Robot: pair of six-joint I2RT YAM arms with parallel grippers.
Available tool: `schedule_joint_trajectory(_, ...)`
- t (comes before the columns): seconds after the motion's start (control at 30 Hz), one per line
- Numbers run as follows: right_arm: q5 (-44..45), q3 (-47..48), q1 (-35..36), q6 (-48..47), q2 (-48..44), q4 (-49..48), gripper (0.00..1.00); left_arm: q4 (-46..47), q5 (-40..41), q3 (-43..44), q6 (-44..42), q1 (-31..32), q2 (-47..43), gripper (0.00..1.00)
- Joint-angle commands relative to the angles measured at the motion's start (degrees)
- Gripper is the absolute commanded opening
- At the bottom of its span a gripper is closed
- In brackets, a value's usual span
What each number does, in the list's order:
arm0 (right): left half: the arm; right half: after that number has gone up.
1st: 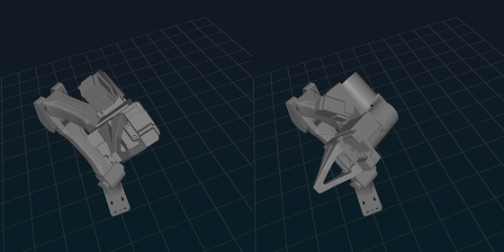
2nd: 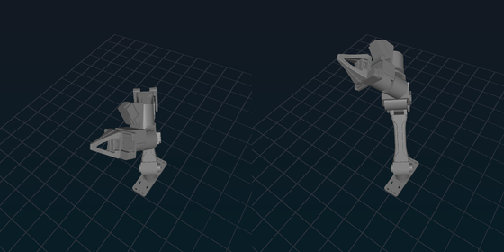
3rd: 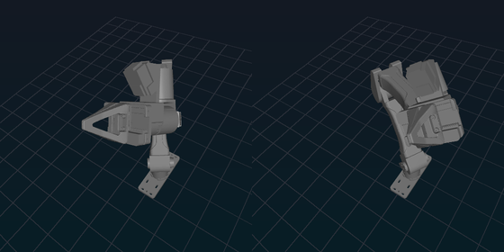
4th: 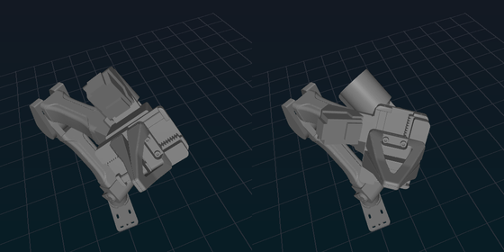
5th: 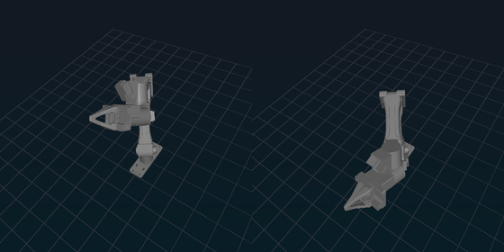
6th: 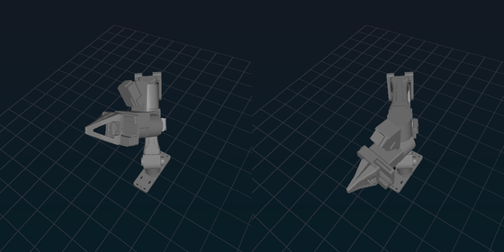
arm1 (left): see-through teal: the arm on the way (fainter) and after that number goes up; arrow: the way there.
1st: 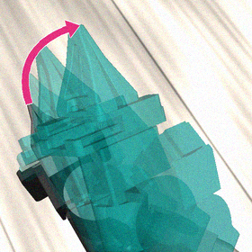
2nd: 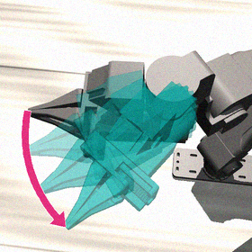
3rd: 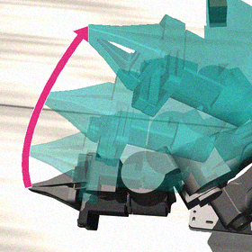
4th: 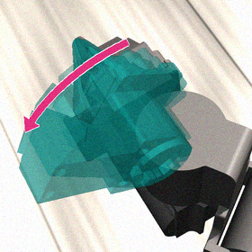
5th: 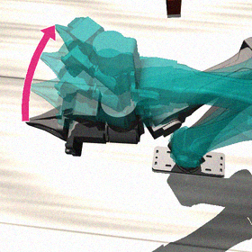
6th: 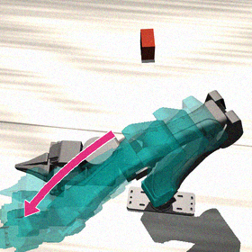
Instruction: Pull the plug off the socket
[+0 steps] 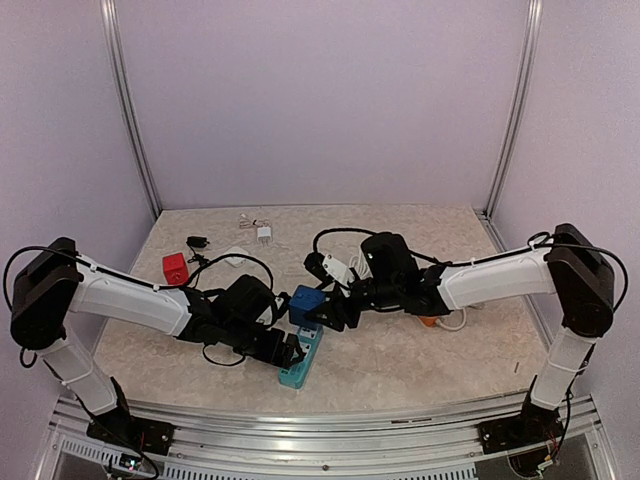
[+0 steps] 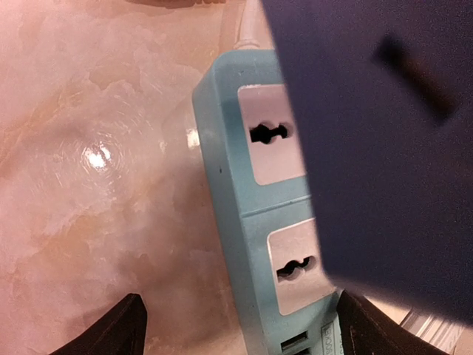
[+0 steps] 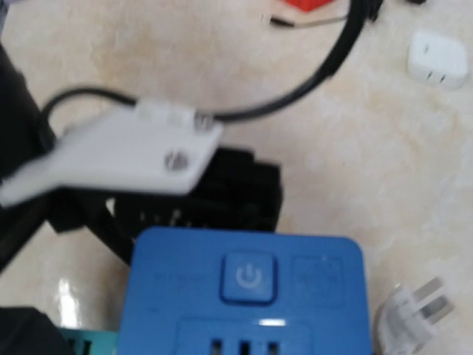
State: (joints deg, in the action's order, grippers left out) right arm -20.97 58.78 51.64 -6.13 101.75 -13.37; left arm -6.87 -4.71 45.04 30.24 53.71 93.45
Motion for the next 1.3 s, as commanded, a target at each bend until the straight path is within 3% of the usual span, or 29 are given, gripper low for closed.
schedule_joint_trajectory(0.0,-1.35,0.02,-1.68,2.46,-3.97,-2.32,0.12,-4.72,2.28,-0.06,-1.61,-0.21,1.22,0.87)
schedule_joint_trajectory(0.33,-1.14,-1.66,-4.6,10.16,-7.32,-4.21,0.12,-2.65,12.89,3.21,-8.24,1.92,-9.32,0.98)
schedule_joint_trajectory(0.67,-1.44,-2.29,-4.75,16.62,-10.2,-3.6,0.11,10.61,18.43,-1.12,-16.14,5.53,-18.97,0.99)
schedule_joint_trajectory(0.97,-4.66,-4.49,-4.74,21.39,-11.05,-6.89,0.11,11.42,21.07,1.93,-21.69,9.57,-15.09,0.99)
schedule_joint_trajectory(1.27,-7.17,-7.44,-3.46,25.21,-12.2,-11.23,0.11,9.39,23.07,6.46,-22.06,9.58,-9.52,0.97)
